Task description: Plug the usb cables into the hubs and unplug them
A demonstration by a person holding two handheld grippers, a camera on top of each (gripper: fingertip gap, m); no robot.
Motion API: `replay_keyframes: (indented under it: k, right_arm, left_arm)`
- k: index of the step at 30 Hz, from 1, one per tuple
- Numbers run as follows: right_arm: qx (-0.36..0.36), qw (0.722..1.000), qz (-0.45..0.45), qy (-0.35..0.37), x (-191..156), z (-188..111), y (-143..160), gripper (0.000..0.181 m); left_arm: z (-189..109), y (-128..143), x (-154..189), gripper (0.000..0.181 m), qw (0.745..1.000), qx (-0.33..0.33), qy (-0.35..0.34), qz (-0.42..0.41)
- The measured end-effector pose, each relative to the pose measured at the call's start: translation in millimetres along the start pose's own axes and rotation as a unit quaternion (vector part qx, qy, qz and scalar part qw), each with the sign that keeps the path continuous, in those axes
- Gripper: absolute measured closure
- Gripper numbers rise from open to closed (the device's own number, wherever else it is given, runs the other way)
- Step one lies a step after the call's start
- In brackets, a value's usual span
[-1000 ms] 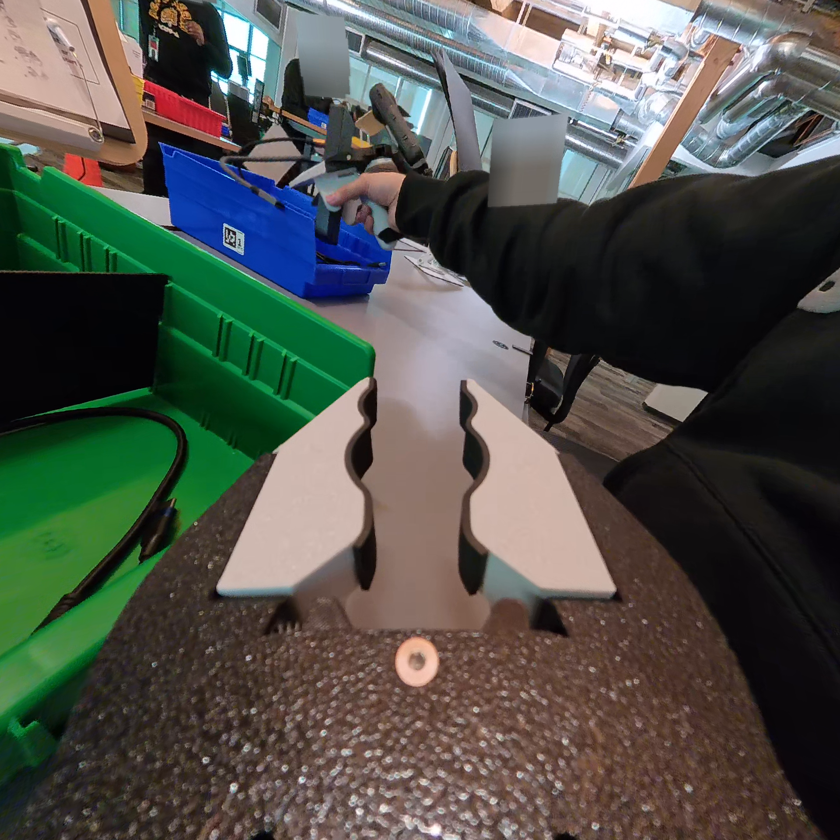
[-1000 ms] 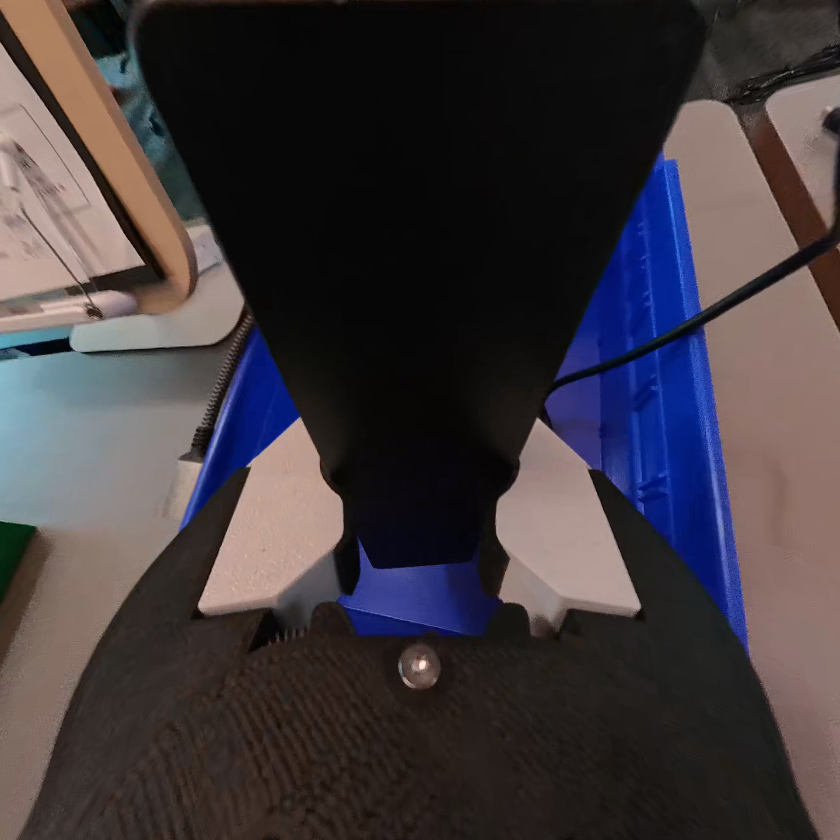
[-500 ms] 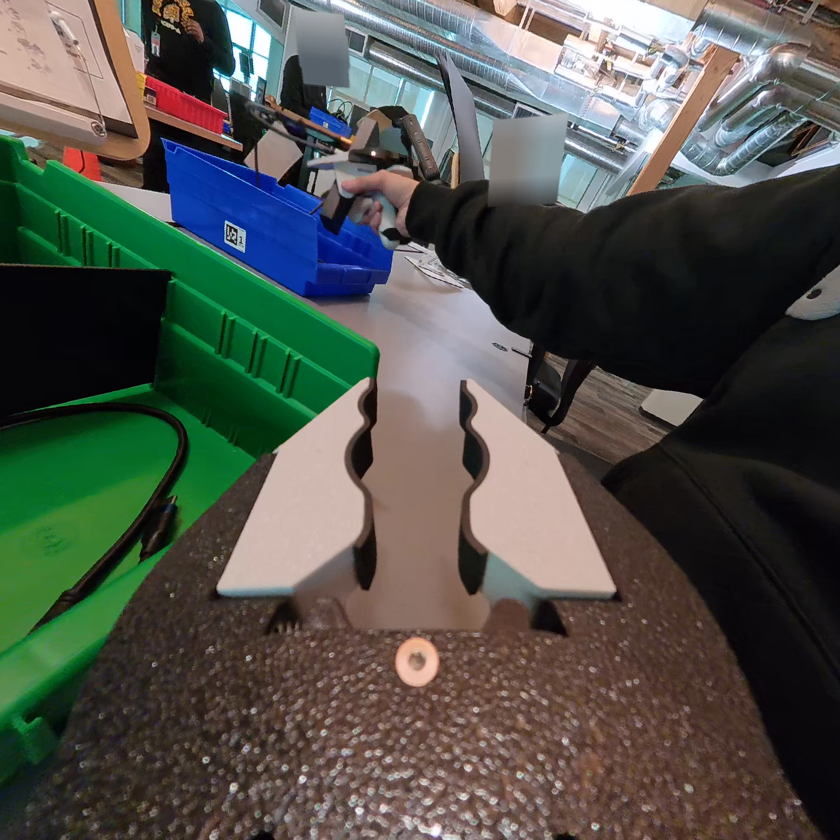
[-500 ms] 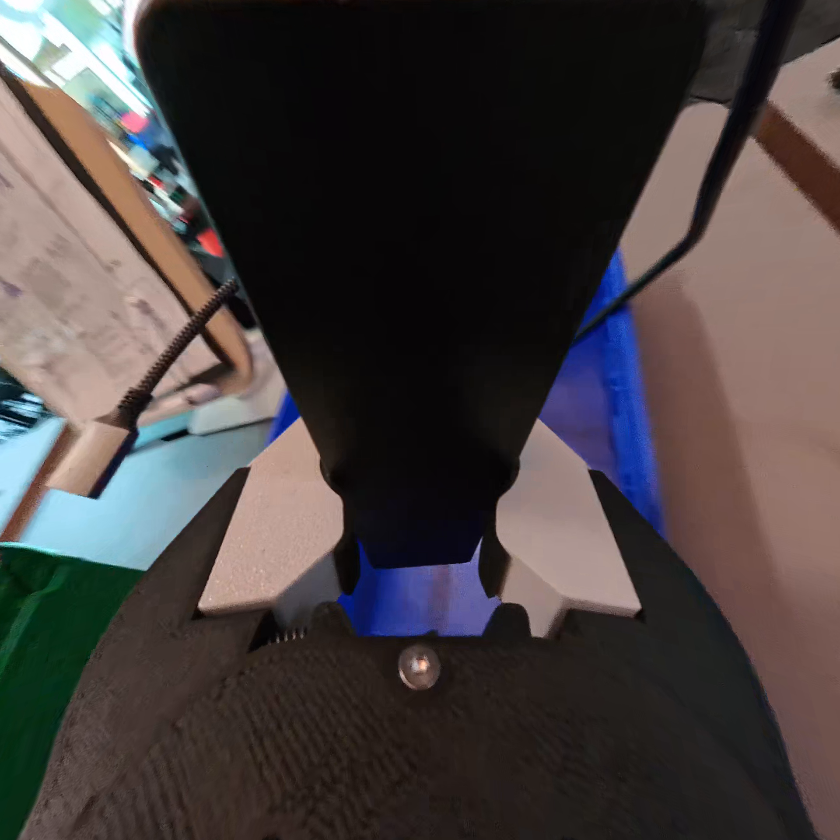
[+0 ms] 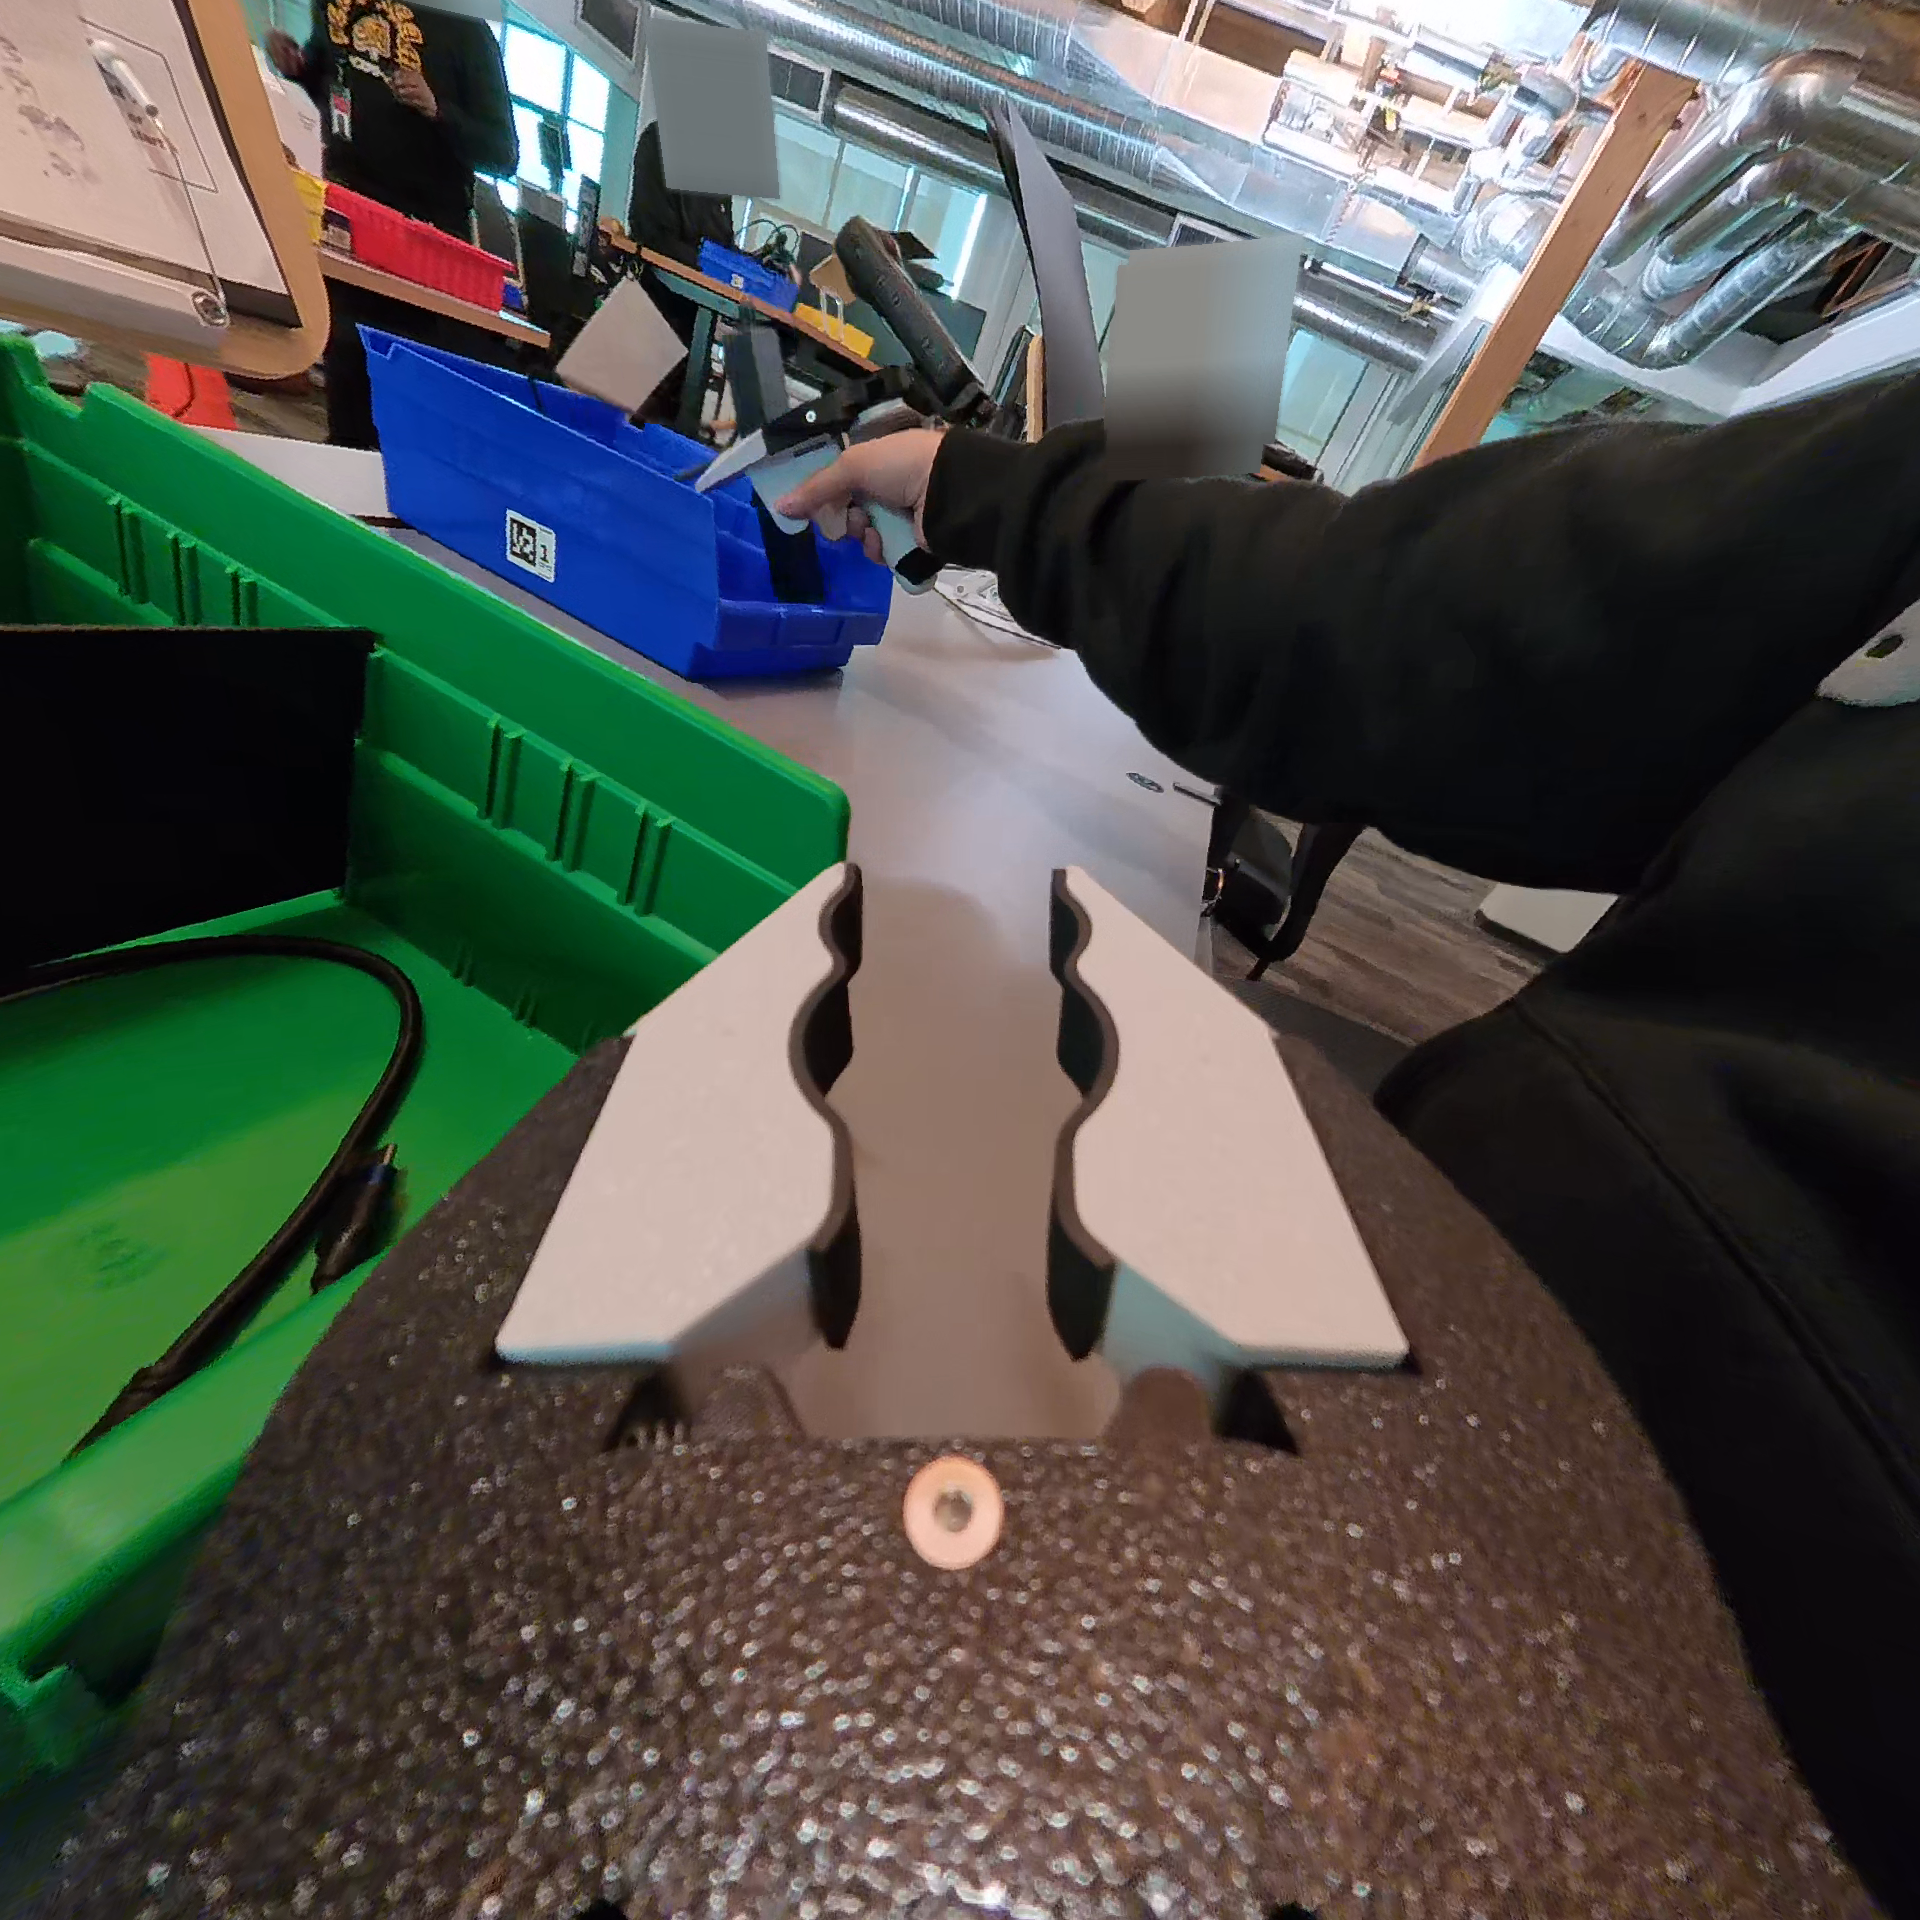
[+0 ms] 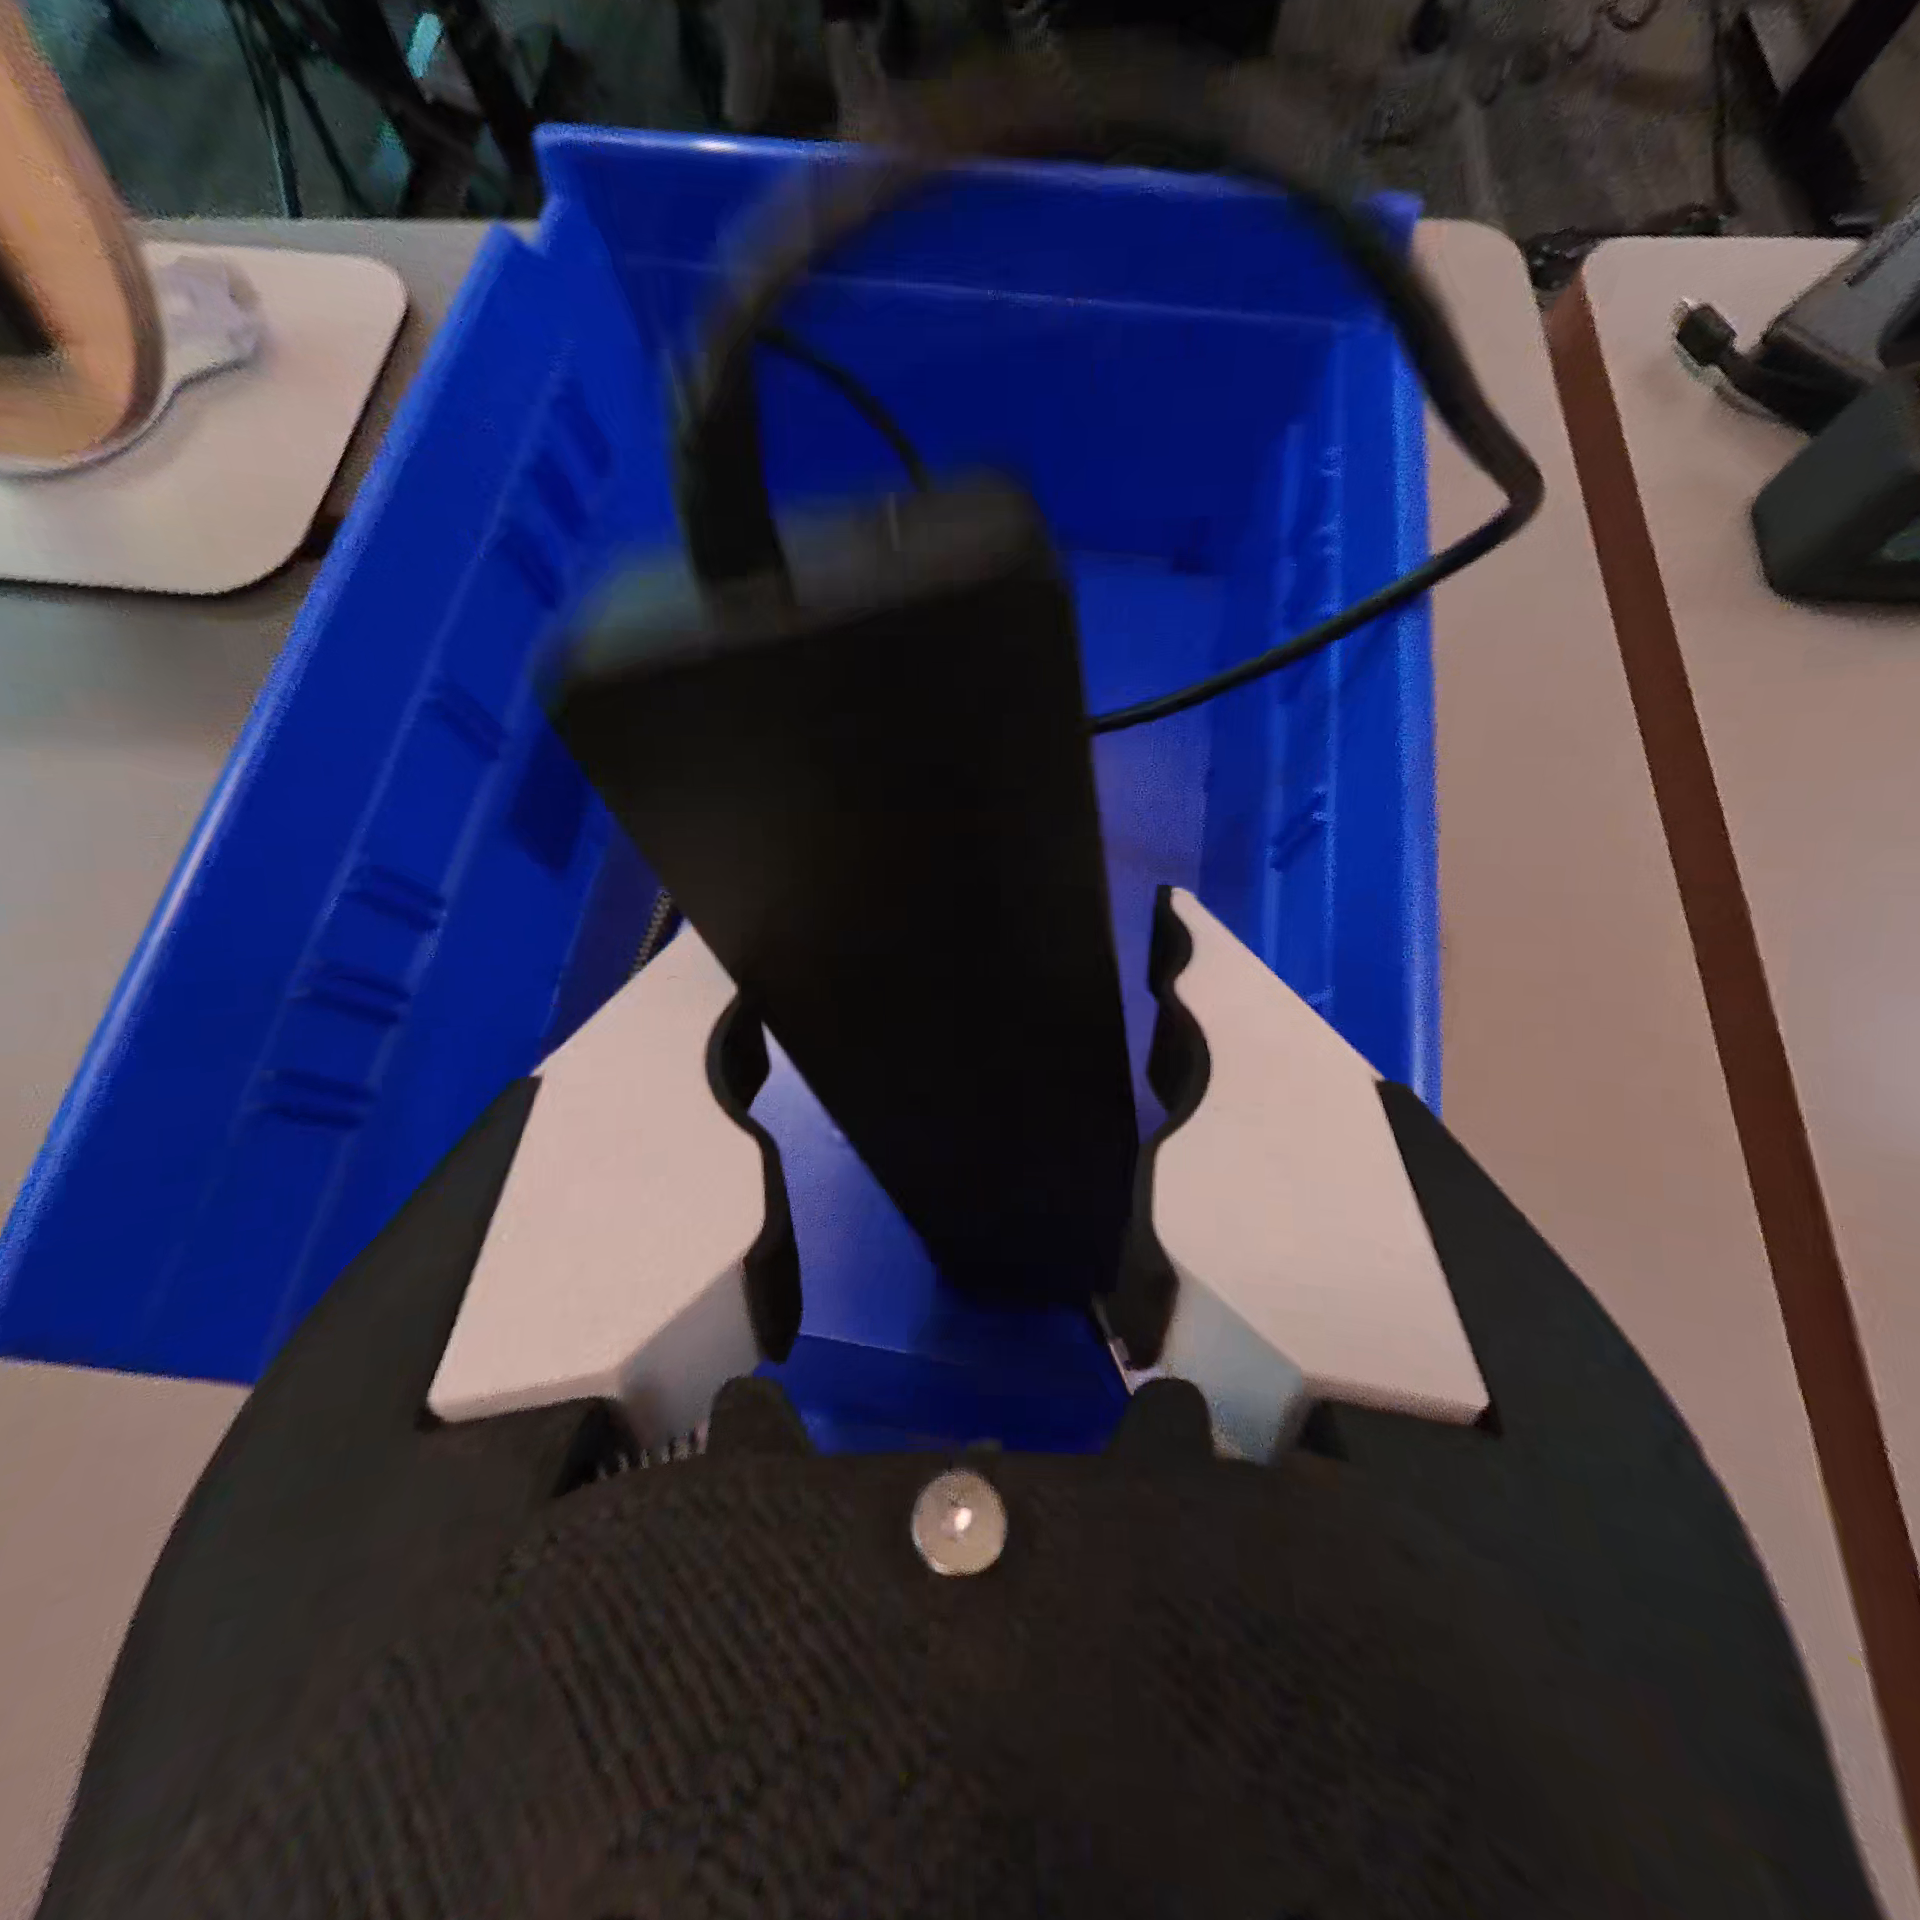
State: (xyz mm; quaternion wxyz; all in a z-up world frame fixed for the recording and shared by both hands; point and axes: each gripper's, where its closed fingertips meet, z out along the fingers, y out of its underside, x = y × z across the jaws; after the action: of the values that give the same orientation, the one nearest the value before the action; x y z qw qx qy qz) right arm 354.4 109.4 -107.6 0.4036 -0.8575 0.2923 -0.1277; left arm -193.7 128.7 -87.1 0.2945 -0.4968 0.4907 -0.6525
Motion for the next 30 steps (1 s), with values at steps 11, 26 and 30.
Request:
replay_keyframes:
  k: [11, 26, 30]
  right_arm:
    - [0.095, 0.993, -0.073, -0.025, -67, -78, -17, 0.079]
    - [0.183, 0.916, -0.205, -0.292, -272, -152, 64, 0.076]
    - [0.206, 0.910, -0.183, -0.311, -261, -164, 58, 0.079]
  left_arm:
    - [-29, -51, -21, 0.150, 0.986, -0.014, -0.137, 0.098]
    - [10, -74, -233, 0.129, 0.756, -0.548, -0.168, 0.316]
    - [20, -45, -281, 0.126, 0.694, -0.621, -0.159, 0.327]
